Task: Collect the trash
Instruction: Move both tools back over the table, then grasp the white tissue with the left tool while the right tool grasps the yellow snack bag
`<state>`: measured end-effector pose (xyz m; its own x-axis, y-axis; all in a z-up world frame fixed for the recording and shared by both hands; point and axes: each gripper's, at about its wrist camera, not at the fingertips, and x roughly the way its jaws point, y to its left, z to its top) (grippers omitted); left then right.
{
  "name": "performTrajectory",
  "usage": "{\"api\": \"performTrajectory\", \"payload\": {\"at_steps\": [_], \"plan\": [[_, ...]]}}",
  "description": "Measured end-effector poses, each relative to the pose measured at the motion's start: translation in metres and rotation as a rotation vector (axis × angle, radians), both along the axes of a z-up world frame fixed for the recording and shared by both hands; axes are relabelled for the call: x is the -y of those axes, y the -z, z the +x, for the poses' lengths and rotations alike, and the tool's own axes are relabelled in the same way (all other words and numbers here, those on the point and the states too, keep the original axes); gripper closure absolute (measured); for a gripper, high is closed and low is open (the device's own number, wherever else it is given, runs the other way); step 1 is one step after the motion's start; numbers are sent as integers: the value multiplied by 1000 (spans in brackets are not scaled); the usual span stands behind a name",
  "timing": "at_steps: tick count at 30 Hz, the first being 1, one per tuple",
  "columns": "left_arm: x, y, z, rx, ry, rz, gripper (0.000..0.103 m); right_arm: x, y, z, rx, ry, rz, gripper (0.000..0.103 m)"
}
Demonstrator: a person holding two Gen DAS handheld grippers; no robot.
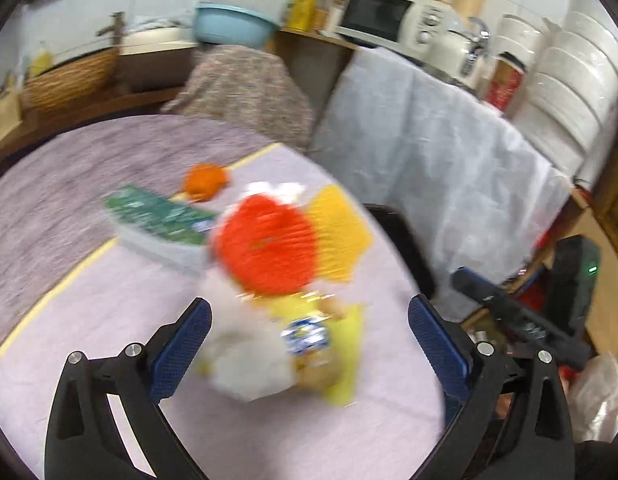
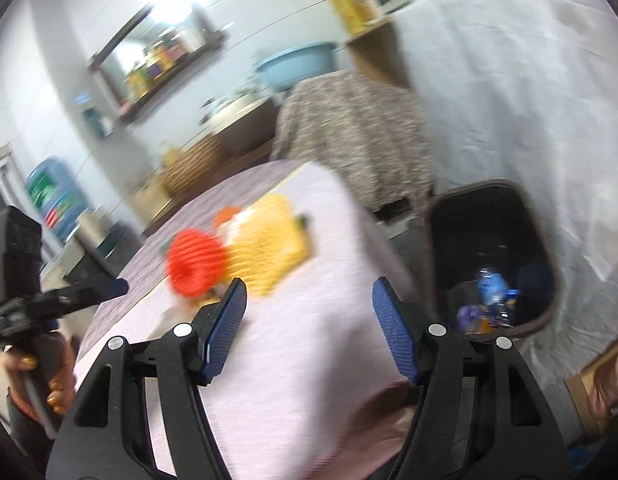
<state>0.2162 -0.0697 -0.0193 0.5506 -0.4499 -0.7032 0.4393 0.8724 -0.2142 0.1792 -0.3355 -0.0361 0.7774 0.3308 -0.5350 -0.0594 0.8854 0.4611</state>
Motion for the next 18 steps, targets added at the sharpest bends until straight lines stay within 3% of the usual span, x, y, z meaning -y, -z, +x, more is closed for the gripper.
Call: {"api": "performTrajectory", "payload": {"at_steps": [5,12,18], "plan": [[-29,11,-10,1,-58,48,6,-44,1,9,-33,-105,-25,37],[-38,28,-21,-15,-36,64,12,-85,9,15,-91,-158,-24,38],[-36,39,-26,-29,-4,79,18,-97,23,28,-175,-170,-3,52]]}}
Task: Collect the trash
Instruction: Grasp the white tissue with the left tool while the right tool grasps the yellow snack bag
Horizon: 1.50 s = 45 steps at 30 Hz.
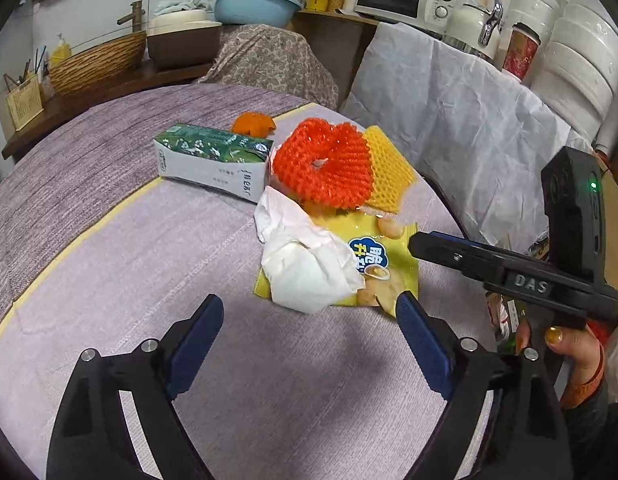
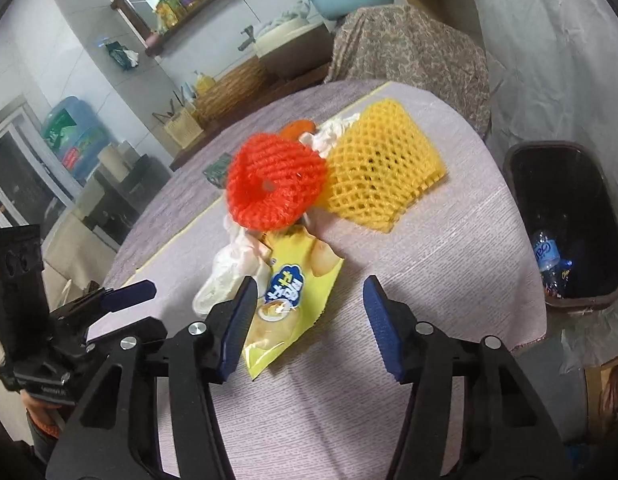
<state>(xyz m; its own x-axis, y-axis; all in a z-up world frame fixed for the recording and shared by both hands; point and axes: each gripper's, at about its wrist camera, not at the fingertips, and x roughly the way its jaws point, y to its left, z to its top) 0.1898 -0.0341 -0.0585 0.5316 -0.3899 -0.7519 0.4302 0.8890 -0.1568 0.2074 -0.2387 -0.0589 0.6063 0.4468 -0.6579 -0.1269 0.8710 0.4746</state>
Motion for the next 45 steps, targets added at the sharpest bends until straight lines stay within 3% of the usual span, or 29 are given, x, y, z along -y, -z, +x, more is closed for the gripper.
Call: {"api": "performTrajectory", "payload": {"at_steps": [3,7,9,13,16,24,30,41,45], "plan": [[4,4,2,-6,0,7,21,2,11,7,-48,14,69,66],[12,7,4,-3,17,26,23,1,16,10,-65,18,95,71],[16,8,5,4,18,48,27,-1,18,11,-79,8,109,89],[23,13,11,-5,26,72,34,-2,19,10,-74,1,131,96],[24,16,15,-5,5,97,48,2,16,6,-64,-2,147,98],[22,16,16,-28,7,77,86,0,0,-3,-15,-34,103,99],[13,10,10,-24,-10,47,94,3,-7,-10,9,-53,115,99],[-7,-25,-23,32,-11,-43,94,8,-32,-47,61,-141,123,100],[-7,-36,-26,57,-5,-58,94,11,-47,-62,137,-125,47,100]]}}
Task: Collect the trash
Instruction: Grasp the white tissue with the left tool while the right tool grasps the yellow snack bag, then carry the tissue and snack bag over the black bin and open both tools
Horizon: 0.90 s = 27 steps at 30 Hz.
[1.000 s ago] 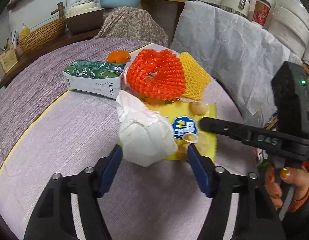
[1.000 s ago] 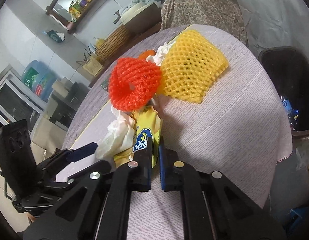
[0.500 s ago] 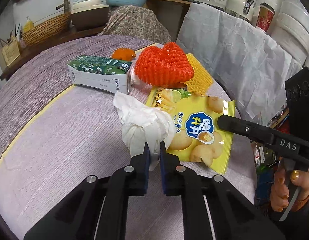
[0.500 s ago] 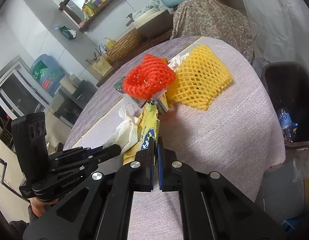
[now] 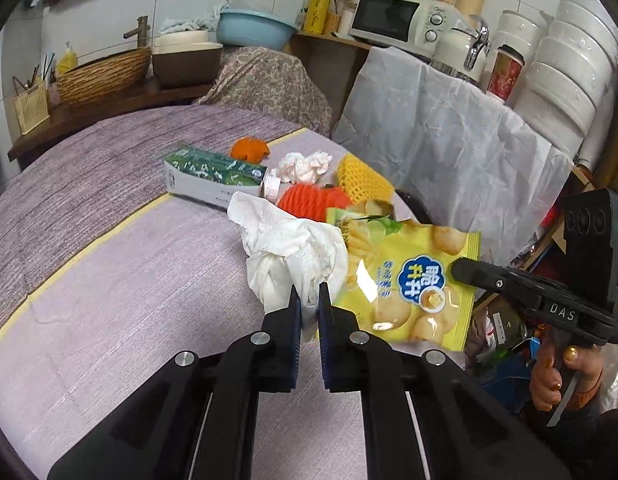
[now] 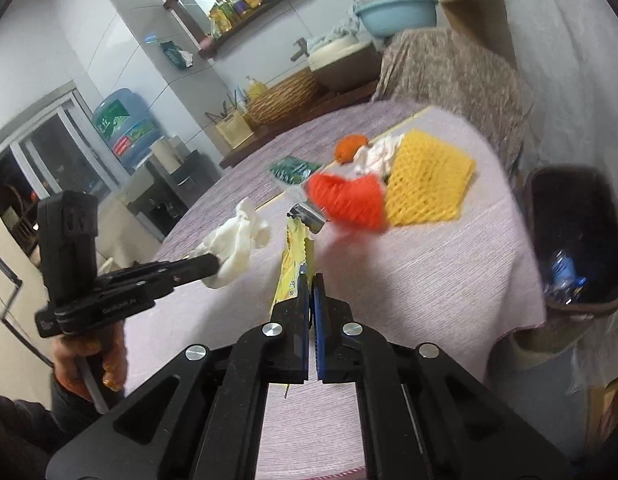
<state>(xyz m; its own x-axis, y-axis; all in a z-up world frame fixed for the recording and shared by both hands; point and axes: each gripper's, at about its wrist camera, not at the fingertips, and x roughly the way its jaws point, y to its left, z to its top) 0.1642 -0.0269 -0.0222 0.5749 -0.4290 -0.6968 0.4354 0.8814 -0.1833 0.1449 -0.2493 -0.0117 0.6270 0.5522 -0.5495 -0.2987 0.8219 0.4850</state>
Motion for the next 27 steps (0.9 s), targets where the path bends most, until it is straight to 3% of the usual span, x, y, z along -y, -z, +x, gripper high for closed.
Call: {"api": "performTrajectory", "payload": {"at_steps": [9,14,22,27], "plan": [[39,-17,2,33,90,-53,94,43,-26,-11,93,123,-1,100],[74,-23,15,8,154,-89,94,78,-34,-15,142,256,-39,100],[136,-29,36,-23,244,-118,94,144,-26,-1,155,479,-106,100],[175,-32,42,-25,300,-110,94,171,-8,17,131,581,-214,100]]}}
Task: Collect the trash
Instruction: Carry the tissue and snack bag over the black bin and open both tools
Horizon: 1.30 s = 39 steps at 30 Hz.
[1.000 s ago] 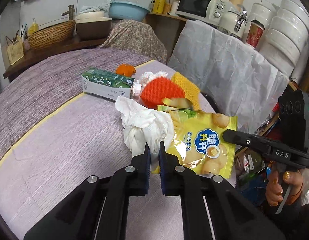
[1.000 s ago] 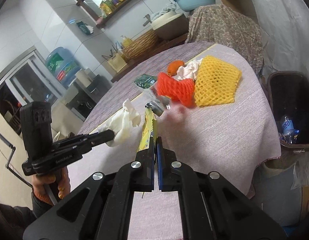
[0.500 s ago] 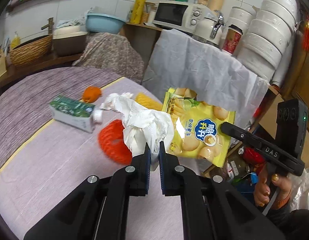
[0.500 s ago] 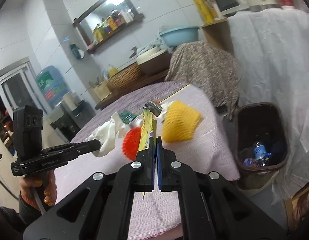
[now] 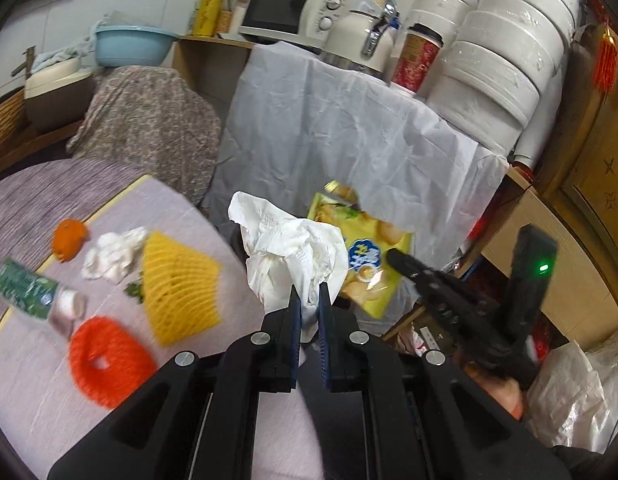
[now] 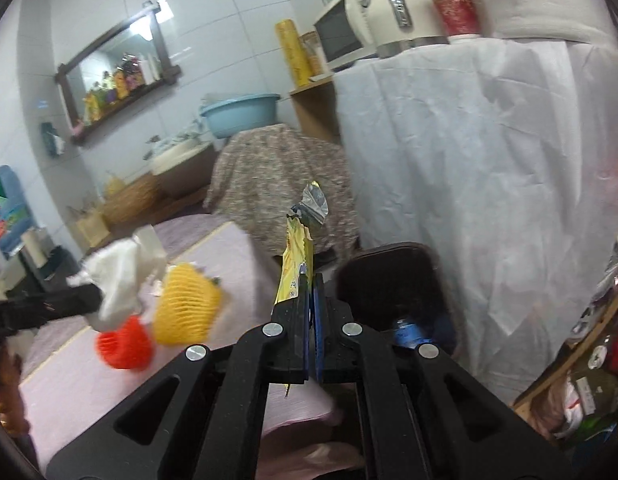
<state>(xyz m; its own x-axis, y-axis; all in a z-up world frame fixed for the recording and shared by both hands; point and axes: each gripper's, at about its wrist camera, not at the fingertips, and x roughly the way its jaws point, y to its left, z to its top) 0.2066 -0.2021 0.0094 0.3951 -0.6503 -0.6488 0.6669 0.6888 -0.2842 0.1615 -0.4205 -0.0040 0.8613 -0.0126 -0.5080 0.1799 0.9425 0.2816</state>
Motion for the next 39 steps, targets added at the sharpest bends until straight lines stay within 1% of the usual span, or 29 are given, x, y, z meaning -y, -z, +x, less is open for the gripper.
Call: {"api": "performTrajectory", "payload": {"at_steps": [2,4,6,9,14,16,18,20,23,25,28,32,34,35,36,37,38,39], "plan": [[14,0,2,7,16,8,94,8,11,11,-28,33,-24,100],[28,2,6,4,27,15,94,19,29,23,-65,58,-34,100],[38,6,10,-25,39,8,94,29,48,37,-107,72,-13,100],[50,13,18,-39,35,18,94,42,79,56,-171,83,-10,100],[70,27,32,-92,42,14,94,49,127,84,-271,105,-61,100],[78,32,36,-99,40,24,94,52,146,95,-312,111,-81,100],[86,38,40,-112,42,30,94,52,167,107,-362,114,-126,100],[92,42,42,-118,47,36,94,51,184,116,-391,110,-153,100],[100,47,45,-126,51,47,94,53,209,126,-436,110,-169,100],[103,50,47,-129,52,52,94,54,223,130,-458,102,-165,100],[109,52,53,-133,51,61,94,52,234,135,-480,84,-165,100],[117,53,58,-130,50,70,94,50,234,135,-484,86,-151,99],[123,57,61,-135,51,80,94,49,231,131,-470,97,-156,97],[127,60,63,-140,51,86,94,50,230,130,-469,103,-151,93],[130,63,65,-148,52,90,94,51,229,128,-467,105,-138,79],[133,66,67,-160,54,91,94,53,226,124,-459,113,-120,68],[137,69,69,-170,56,93,94,54,222,120,-440,121,-112,47],[141,73,71,-176,52,100,94,54,219,117,-419,128,-116,43]]}}
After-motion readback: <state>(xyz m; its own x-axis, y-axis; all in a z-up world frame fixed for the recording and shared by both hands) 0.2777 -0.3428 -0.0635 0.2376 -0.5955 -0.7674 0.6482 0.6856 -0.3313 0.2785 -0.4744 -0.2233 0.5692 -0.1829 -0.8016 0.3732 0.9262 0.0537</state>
